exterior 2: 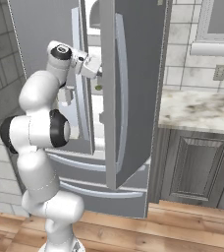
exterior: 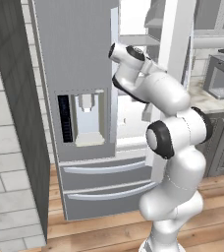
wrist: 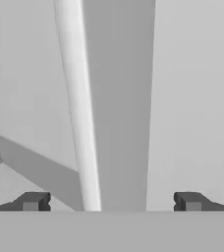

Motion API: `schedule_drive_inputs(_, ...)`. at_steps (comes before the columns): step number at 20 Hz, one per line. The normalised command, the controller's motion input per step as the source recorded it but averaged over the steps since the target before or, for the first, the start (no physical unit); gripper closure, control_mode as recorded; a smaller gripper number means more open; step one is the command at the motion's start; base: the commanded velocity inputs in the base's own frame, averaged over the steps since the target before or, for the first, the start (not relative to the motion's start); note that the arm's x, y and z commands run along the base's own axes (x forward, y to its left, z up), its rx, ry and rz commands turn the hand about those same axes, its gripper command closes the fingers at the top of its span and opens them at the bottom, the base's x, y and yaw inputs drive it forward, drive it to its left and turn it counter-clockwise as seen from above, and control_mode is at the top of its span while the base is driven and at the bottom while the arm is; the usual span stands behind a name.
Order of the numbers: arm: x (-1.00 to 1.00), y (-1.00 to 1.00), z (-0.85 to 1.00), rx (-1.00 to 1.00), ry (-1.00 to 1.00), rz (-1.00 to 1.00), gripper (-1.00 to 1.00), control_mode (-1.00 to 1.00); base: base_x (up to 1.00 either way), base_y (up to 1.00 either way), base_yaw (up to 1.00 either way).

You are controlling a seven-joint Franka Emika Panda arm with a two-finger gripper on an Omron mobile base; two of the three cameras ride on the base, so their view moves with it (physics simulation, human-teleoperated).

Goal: Take the lemon wedge from the fridge and place it on the plate with fish on the dining counter.

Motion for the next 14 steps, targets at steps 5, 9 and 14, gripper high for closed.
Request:
schedule_drive_inputs(5, -0.84, -0.68, -0.14, 0.09, 0.3, -0.15, -1.0, -1.0, 0.0, 0.0, 0.0)
schedule_drive_inputs(9, -1.0, -0.99, -0.31, 0.1, 0.23, -0.2, -1.0, -1.0, 0.0, 0.0, 0.0)
schedule_drive_inputs(14, -1.0, -1.0, -0.34, 0.1, 0.07, -0.2, -1.0, -1.0, 0.0, 0.0, 0.0)
